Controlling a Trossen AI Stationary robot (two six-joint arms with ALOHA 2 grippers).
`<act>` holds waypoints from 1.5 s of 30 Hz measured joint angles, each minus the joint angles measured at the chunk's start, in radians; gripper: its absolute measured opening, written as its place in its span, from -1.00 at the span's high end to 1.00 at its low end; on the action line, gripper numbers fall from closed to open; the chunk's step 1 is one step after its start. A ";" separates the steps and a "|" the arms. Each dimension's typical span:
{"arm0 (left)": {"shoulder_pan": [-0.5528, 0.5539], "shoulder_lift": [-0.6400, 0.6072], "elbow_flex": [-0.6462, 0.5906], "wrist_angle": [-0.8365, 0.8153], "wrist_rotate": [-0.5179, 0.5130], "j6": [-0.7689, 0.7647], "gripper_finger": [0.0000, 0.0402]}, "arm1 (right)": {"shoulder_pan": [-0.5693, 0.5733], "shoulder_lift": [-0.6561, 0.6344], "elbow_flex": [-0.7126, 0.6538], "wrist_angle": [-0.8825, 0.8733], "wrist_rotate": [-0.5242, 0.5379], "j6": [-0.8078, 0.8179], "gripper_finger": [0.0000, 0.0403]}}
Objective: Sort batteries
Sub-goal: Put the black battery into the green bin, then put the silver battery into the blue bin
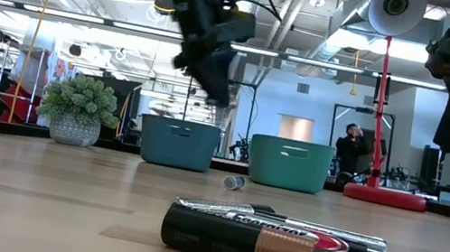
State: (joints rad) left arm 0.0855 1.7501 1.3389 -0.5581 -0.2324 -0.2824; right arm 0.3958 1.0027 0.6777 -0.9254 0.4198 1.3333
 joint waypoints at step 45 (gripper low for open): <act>0.321 0.688 0.868 -0.127 0.320 0.461 0.17 | -0.171 0.000 0.000 -0.042 0.037 0.177 0.38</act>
State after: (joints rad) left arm 0.4068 2.4378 2.2066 -0.6855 0.0876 0.1787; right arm 0.2245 1.0031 0.6777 -0.9678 0.4568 1.5101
